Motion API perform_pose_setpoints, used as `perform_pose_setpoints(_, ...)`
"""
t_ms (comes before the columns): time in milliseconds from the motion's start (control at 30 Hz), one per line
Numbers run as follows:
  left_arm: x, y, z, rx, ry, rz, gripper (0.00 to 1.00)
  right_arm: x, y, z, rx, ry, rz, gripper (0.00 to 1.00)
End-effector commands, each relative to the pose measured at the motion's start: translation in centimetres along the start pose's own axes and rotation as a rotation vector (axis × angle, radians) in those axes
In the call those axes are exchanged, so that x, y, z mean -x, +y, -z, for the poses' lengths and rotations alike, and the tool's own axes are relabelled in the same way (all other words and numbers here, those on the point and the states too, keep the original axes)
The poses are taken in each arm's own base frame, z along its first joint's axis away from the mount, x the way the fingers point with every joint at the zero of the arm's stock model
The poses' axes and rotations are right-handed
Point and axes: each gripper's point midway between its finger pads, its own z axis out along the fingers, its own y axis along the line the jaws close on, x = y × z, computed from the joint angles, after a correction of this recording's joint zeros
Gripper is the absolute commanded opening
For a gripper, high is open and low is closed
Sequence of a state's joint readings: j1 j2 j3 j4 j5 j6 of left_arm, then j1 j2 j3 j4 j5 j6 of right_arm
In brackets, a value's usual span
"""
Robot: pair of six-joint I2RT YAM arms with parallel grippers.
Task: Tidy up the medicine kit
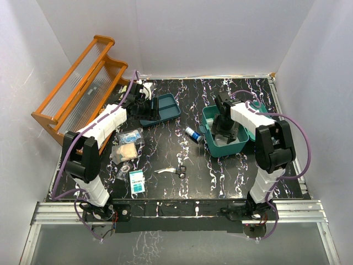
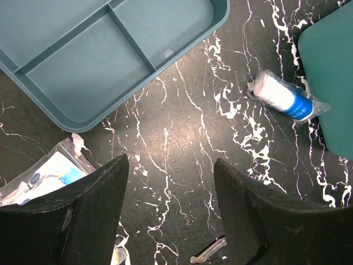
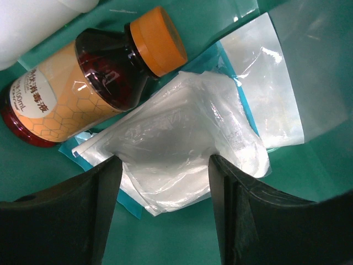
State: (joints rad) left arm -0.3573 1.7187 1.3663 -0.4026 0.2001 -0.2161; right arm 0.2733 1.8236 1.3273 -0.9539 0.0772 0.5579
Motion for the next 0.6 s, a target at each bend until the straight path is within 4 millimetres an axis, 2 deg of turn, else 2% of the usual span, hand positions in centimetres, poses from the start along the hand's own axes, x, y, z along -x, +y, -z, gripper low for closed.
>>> perform_pose_setpoints(0,1.6,-0.1,1.0,0.017,-0.034,-0.034,0.62,3.8,0.3,2.9,0.026,-0.217,-0.050,0.61)
perform_pose_setpoints(133,1.5,0.0,1.0,0.024,-0.031,-0.039,0.62,5.4,0.5,6.2,0.065,-0.332,-0.064,0.61)
perform_pose_setpoints(333,1.3,-0.1,1.0,0.013,-0.028,-0.034,0.62,6.6,1.3,10.4,0.162,-0.440,-0.047,0.63)
perform_pose_setpoints(467,1.2,-0.2,1.0,0.006,-0.028,-0.024,0.62,6.9,3.0,12.3,0.233,-0.471,0.007,0.63)
perform_pose_setpoints(567,1.0,-0.1,1.0,0.013,-0.028,-0.008,0.62,6.6,5.3,13.7,0.296,-0.507,0.064,0.62)
